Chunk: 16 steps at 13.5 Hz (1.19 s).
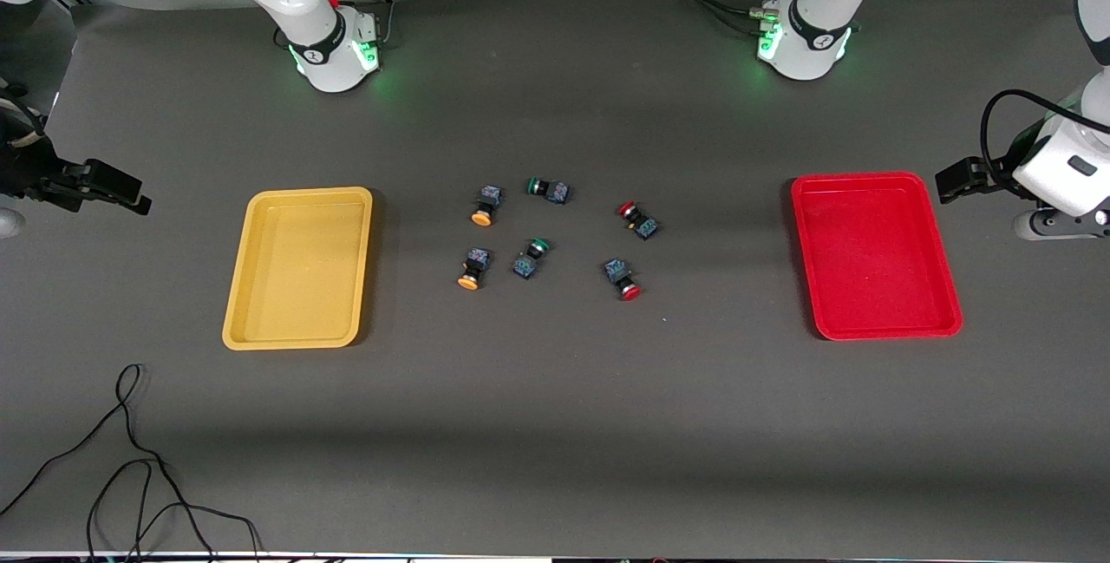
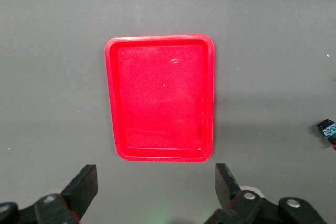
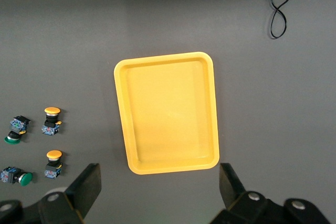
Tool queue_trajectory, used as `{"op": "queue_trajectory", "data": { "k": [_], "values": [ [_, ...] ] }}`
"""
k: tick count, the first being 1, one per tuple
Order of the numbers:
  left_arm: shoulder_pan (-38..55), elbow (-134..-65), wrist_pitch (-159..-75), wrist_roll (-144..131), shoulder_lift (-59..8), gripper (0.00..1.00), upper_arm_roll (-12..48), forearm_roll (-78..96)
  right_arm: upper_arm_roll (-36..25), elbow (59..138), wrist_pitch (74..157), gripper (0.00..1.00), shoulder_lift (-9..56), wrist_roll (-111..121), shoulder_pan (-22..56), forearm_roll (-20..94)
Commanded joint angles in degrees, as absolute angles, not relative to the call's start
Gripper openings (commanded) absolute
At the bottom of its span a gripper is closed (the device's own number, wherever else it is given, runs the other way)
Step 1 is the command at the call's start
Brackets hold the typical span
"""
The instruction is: Place red and yellow buttons in trays
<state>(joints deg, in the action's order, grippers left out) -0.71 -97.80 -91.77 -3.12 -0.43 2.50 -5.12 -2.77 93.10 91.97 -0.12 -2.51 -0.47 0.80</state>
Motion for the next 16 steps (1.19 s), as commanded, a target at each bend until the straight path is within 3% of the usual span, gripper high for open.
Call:
{"op": "queue_trajectory", "data": {
  "k": [1, 6, 8, 11, 16],
  "values": [
    [-1.1, -97.8, -91.3, -2.5, 0.0, 1.00, 3.0, -5.2, -2.7, 94.0, 91.4, 1.00, -1.5, -1.7, -0.1, 0.1],
    [-1.1, -97.8, -91.2, -2.4, 0.0, 1.00, 3.0, -5.2, -1.6, 94.7, 91.0, 1.00, -1.4, -2.5, -0.1, 0.2],
    [-1.1, -97.9, -91.1, -2.4, 0.0, 1.00, 3.0, -5.1, 1.7, 96.0, 91.0, 1.00, -1.6, -6.5, -0.2, 0.8],
    [-1.0, -98.0, -90.1, -2.3, -0.1, 1.00, 3.0, -4.9, 9.7, 102.0, 96.3, 1.00, -3.9, -17.4, -0.2, 2.3],
    [0.2, -98.2, -89.0, -2.6, 0.0, 1.00, 3.9, -4.5, 28.1, 118.7, 114.6, 1.00, -7.6, -43.6, -0.2, 5.2]
  ]
}}
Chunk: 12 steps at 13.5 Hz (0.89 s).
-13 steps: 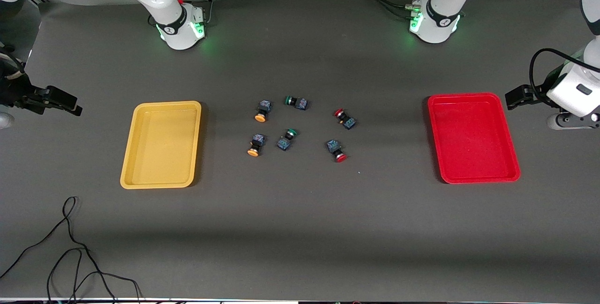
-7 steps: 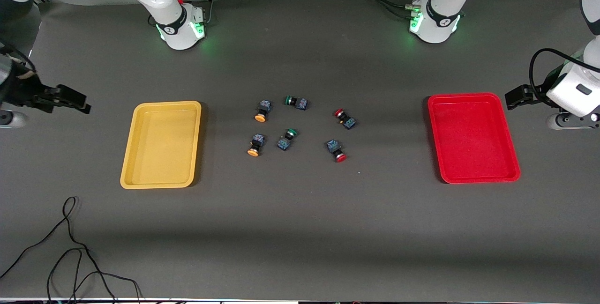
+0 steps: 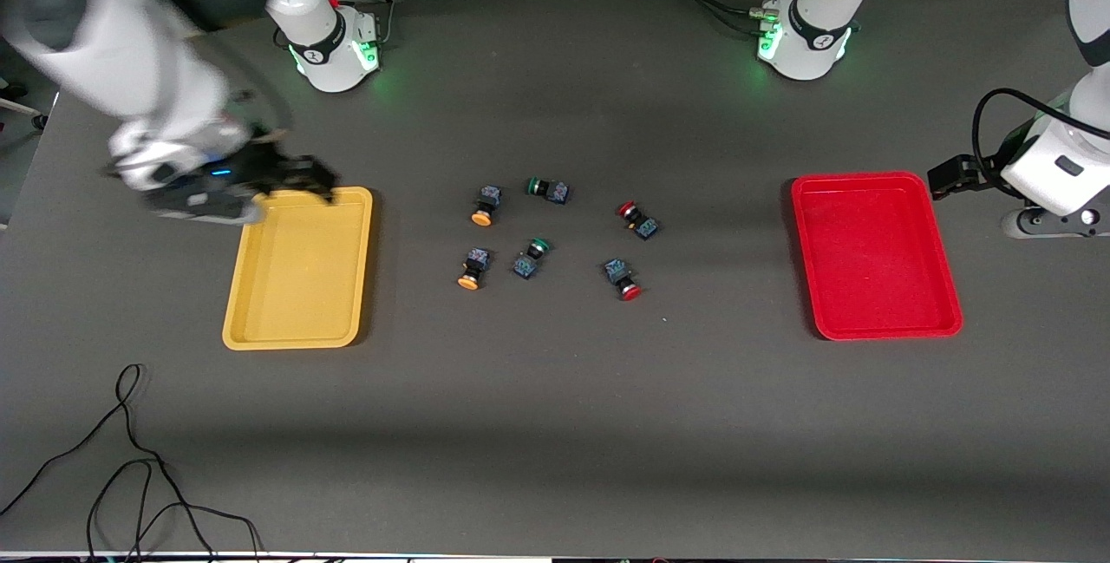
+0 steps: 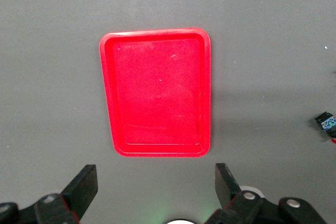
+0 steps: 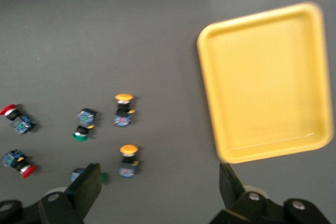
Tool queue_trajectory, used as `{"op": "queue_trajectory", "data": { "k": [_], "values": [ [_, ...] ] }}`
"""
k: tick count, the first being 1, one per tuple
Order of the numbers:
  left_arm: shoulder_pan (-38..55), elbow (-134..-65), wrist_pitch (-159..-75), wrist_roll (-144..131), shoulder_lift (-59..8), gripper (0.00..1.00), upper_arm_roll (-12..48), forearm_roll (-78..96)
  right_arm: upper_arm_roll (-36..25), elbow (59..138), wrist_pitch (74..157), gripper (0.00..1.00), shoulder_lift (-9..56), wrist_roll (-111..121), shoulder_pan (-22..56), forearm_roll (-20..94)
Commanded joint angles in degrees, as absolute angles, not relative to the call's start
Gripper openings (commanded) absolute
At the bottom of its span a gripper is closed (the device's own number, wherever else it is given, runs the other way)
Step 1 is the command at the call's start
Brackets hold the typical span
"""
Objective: Place red and yellow buttons in trays
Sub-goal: 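Reach the right gripper to a yellow button while the left gripper reaches a red button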
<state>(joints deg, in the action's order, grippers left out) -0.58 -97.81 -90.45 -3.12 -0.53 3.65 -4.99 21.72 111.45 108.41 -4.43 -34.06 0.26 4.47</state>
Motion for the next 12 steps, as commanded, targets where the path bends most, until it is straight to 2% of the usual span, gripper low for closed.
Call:
{"op": "queue_trajectory", "data": {
  "k": [1, 4, 8, 12],
  "values": [
    [2.0, -98.3, -88.4, -3.2, 0.0, 1.00, 3.9, -4.4, 32.6, 121.3, 118.2, 1.00, -7.5, -49.9, -0.3, 5.2],
    [8.4, -99.4, -89.7, -12.1, -2.6, 1.00, 3.9, -4.4, 41.0, 125.9, 124.3, 1.00, -6.9, -60.8, -0.4, 5.2],
    [19.1, -101.5, -98.1, -28.3, -11.4, 1.00, 3.9, -4.4, 42.0, 129.5, 125.1, 1.00, -6.2, -57.2, -0.3, 5.1],
    [26.9, -104.9, -107.1, -40.8, -19.3, 1.00, 3.9, -3.9, 41.9, 136.4, 138.5, 1.00, -1.0, -53.7, -0.5, 5.1]
  ]
}}
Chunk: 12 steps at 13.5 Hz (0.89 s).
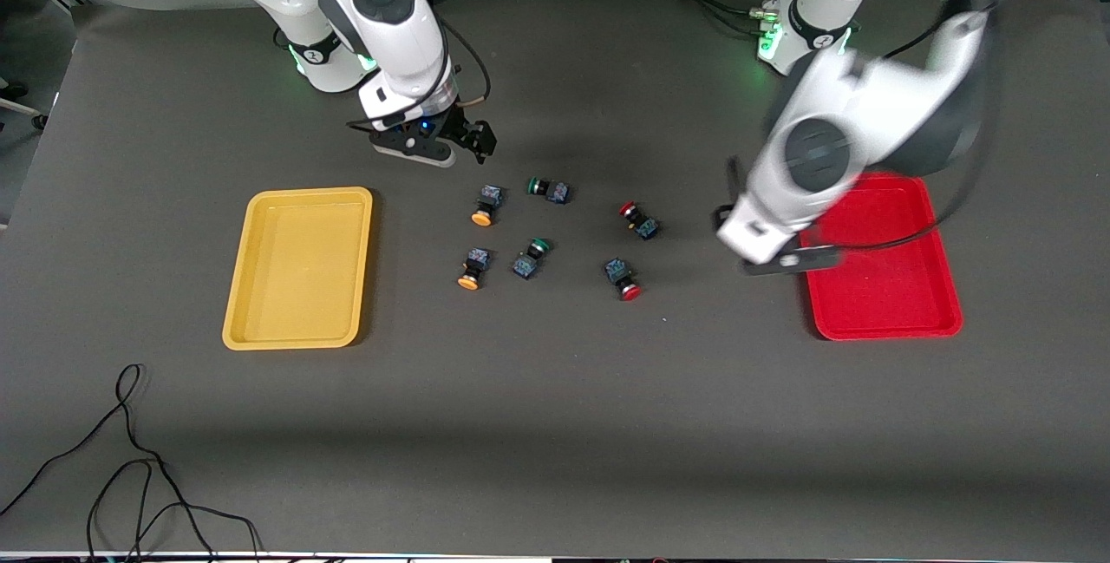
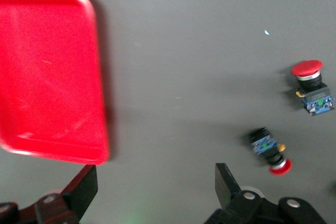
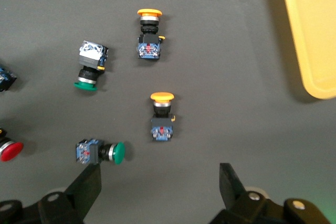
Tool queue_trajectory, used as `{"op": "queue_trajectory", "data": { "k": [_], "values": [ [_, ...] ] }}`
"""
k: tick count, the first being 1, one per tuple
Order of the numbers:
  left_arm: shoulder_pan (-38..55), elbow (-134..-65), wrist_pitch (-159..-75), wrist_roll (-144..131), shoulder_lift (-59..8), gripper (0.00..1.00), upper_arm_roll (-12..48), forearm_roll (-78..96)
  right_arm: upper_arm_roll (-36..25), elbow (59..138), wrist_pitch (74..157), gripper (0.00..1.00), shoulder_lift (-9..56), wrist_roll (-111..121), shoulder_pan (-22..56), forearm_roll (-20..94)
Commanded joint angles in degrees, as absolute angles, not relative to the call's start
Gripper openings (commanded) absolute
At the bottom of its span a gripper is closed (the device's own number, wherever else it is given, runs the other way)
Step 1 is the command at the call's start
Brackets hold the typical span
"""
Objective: Place red and yellow buttons in trays
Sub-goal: 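Reach the right gripper to a yellow button while the left gripper reaches a red button, then grasp the yellow button with the right gripper while the left gripper grasps the red button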
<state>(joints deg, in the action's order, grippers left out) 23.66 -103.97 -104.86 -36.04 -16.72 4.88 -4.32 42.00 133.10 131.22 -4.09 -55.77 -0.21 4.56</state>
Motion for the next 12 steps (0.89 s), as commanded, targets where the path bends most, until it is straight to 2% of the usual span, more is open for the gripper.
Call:
{"op": "queue_trajectory", "data": {
  "k": [1, 5, 6, 8, 12],
  "values": [
    [27.7, -105.1, -108.5, -43.0, -21.1, 1.00, 3.9, -2.6, 41.8, 137.3, 142.1, 1.00, 1.9, -53.9, -0.6, 4.7],
    [30.9, -109.4, -118.6, -50.3, -24.2, 0.99, 4.0, 6.0, 41.2, 137.3, 147.5, 1.00, 11.1, -54.9, -0.7, 4.2],
    [31.2, -109.7, -120.3, -51.4, -25.0, 0.96, 4.0, 8.3, 41.2, 137.2, 147.8, 1.00, 12.6, -56.8, -0.7, 3.0],
    [31.7, -110.6, -123.6, -51.7, -26.4, 0.93, 4.0, 11.6, 41.0, 136.8, 147.9, 1.00, 15.6, -63.7, -0.7, -5.1],
    [34.6, -117.4, -134.9, -54.0, -27.2, 0.93, 4.1, 12.3, 39.7, 134.4, 149.2, 1.00, 22.7, -80.6, -0.8, -25.7]
  ]
}}
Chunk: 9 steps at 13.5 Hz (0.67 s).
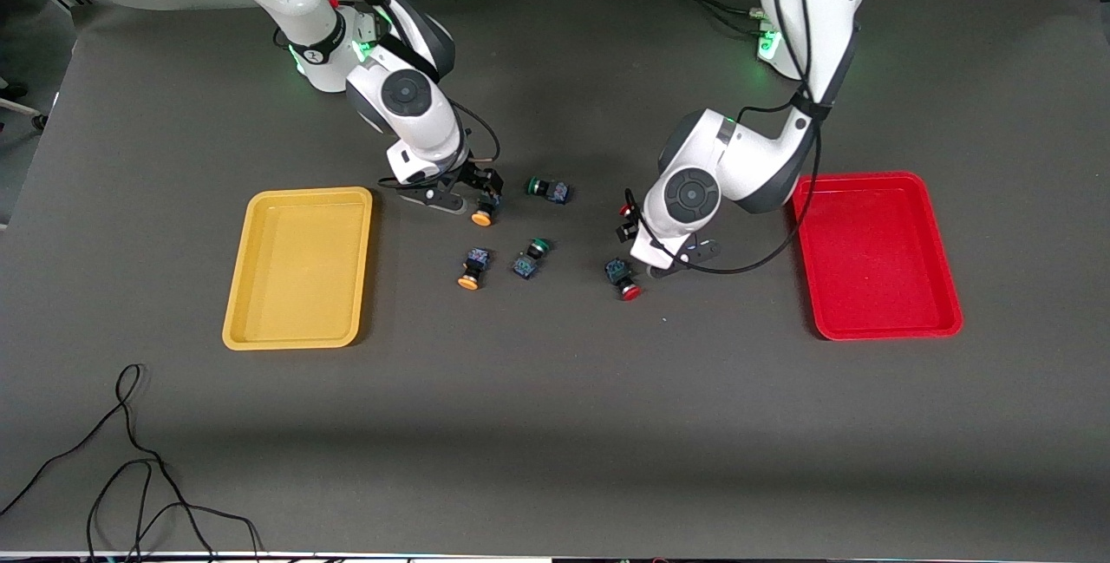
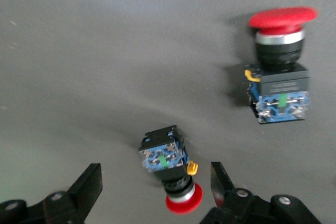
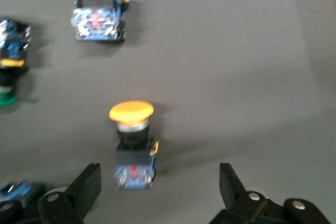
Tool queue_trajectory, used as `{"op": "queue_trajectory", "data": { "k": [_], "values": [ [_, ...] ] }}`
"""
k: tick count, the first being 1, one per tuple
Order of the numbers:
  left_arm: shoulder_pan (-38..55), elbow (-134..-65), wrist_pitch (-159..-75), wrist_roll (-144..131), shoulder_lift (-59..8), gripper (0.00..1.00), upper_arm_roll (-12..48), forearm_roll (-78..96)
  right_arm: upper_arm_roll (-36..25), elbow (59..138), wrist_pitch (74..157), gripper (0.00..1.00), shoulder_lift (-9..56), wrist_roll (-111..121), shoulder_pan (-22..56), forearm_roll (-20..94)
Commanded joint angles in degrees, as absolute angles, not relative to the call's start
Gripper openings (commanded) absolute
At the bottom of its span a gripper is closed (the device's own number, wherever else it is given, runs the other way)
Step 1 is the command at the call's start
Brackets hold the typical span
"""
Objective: Place red and yellow buttons in trays
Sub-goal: 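Grasp the yellow button with the right gripper while the left gripper grasps the red button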
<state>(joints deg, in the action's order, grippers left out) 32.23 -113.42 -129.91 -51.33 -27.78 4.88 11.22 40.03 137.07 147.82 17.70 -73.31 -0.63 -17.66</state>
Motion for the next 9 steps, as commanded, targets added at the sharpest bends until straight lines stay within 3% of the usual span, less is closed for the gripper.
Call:
{"op": "queue_trajectory", "data": {
  "k": [1, 2, 5, 6, 9],
  "values": [
    [35.2, -118.1, -136.3, -54.1, -27.4, 0.91, 4.2, 12.3, 39.2, 133.6, 149.8, 1.00, 24.5, -83.6, -0.7, -28.8],
    [35.3, -118.6, -137.5, -54.1, -27.8, 0.81, 4.3, 12.4, 39.1, 133.1, 149.9, 1.00, 25.7, -85.3, -0.7, -31.1],
    [35.3, -118.5, -138.3, -54.4, -28.7, 0.14, 4.3, 12.5, 39.1, 132.2, 150.6, 1.00, 26.5, -86.7, -0.7, -32.0],
    [35.3, -118.4, -138.2, -54.9, -28.7, 0.00, 4.3, 13.1, 39.1, 132.2, 151.8, 1.00, 26.7, -86.7, -0.7, -32.0],
    [34.2, -116.7, -133.8, -54.4, -26.7, 0.00, 4.0, 13.0, 39.0, 132.1, 152.9, 1.00, 28.3, -86.7, -0.7, -32.7]
  ]
}}
